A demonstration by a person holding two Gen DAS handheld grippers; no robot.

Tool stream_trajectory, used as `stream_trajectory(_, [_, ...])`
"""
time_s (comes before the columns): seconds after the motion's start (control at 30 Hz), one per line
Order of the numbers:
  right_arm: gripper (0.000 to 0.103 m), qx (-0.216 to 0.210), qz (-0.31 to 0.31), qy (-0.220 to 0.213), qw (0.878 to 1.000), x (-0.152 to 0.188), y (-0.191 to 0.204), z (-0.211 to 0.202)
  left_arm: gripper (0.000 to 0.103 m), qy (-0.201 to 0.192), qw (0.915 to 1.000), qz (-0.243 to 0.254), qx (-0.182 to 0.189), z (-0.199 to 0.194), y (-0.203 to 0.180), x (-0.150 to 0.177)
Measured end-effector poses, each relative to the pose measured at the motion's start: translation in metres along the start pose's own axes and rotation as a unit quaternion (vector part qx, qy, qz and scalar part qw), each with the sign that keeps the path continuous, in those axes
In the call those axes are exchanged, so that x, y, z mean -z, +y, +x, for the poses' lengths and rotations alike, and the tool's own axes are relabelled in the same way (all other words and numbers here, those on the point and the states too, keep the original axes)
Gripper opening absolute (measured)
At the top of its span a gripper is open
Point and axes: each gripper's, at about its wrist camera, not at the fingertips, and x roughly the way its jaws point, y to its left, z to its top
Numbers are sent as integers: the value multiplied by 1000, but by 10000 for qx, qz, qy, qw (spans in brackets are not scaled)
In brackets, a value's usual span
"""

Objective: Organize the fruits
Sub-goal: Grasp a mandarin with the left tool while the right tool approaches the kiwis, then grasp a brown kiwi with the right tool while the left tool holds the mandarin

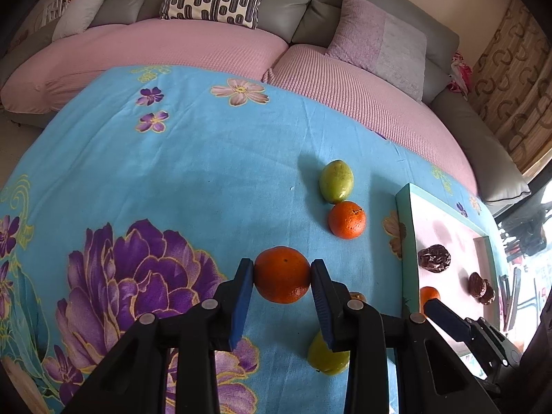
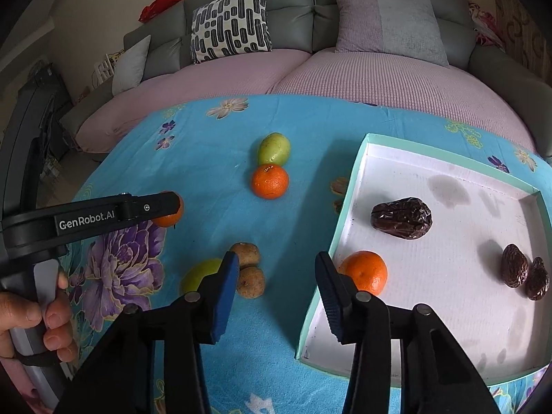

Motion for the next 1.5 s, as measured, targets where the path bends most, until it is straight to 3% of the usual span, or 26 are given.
stream_trajectory(0.2, [33,-32,-209,285,9994,5,12,16,36,4,10000,-35,-27,0,1,0])
stream_trajectory(0.87, [29,-88,-378,590,9975,10,21,42,36,33,10000,-44,-23,2,2,0])
stream_trajectory(1.1, [20,-138,-506,565,9970,10,29,41,36,30,10000,-45,-28,2,3,0])
stream_trajectory(1.5, [19,-137,-428,174,9988,4,22,9,36,-124,9999,-35,-32,-8,2,-2])
